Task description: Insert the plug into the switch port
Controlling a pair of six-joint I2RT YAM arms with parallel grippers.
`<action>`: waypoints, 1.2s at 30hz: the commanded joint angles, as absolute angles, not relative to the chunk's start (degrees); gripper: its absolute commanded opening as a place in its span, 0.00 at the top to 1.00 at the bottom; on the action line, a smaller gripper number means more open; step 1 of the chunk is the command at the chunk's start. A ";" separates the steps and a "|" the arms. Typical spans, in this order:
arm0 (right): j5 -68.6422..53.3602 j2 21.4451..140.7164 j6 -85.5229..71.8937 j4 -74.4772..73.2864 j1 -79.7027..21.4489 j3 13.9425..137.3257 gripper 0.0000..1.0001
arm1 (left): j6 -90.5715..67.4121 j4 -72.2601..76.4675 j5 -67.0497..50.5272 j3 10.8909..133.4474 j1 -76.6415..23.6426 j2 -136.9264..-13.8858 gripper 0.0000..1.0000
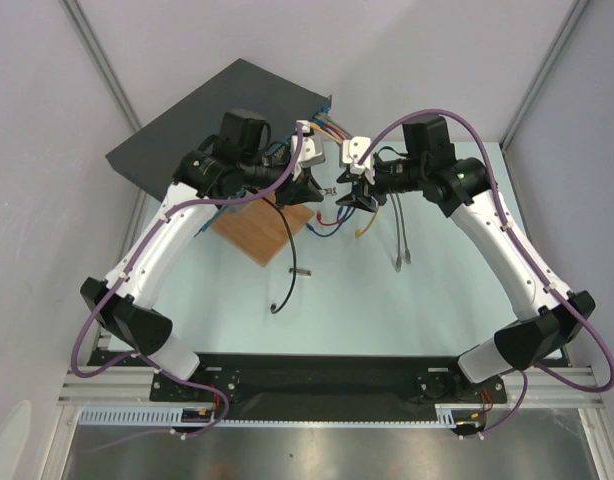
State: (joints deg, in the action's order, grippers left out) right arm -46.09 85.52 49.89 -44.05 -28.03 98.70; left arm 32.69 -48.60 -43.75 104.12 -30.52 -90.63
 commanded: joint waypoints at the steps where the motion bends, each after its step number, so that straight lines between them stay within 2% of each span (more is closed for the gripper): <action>1: -47.99 86.39 51.06 -42.54 -28.13 100.81 0.49 | 33.84 -47.73 -45.88 106.08 -31.02 -90.18 0.99; 8: -48.95 87.71 51.24 -42.28 -28.21 101.86 0.50 | 34.54 -47.20 -46.41 106.35 -31.20 -90.70 0.99; 14: -50.01 88.24 51.59 -42.45 -28.21 102.30 0.56 | 34.98 -47.37 -46.67 106.79 -31.29 -91.32 0.99; 17: -50.19 89.03 52.38 -43.15 -28.30 102.83 0.66 | 35.24 -47.46 -46.93 106.88 -31.29 -91.41 0.99; 20: -50.10 89.47 52.38 -43.15 -28.30 103.36 0.83 | 35.25 -47.37 -46.93 106.96 -31.29 -91.49 0.96; 21: -49.92 89.65 52.47 -43.15 -28.30 103.27 0.96 | 34.98 -47.11 -46.85 106.96 -31.29 -91.49 0.93; 22: -49.57 89.74 52.21 -43.07 -28.21 103.27 1.00 | 34.02 -46.76 -46.58 106.96 -31.29 -91.41 0.84; 24: -48.78 90.26 51.33 -42.10 -27.86 103.01 1.00 | 32.44 -44.66 -45.88 106.61 -30.94 -90.88 0.74; 25: -48.34 90.44 50.37 -39.66 -27.60 102.66 1.00 | 29.39 -43.34 -45.10 106.26 -30.59 -90.44 0.58; 28: -46.15 92.45 42.21 -32.73 -25.32 102.74 1.00 | 19.74 -34.39 -43.86 104.16 -27.17 -88.34 0.44; 31: -42.99 96.13 32.72 -26.57 -24.00 104.93 1.00 | 10.41 -25.27 -42.54 101.52 -22.42 -86.40 0.39; 36: -36.83 102.73 22.87 -22.24 -24.08 111.07 1.00 | 6.86 -23.29 -30.34 102.31 -19.17 -86.05 0.36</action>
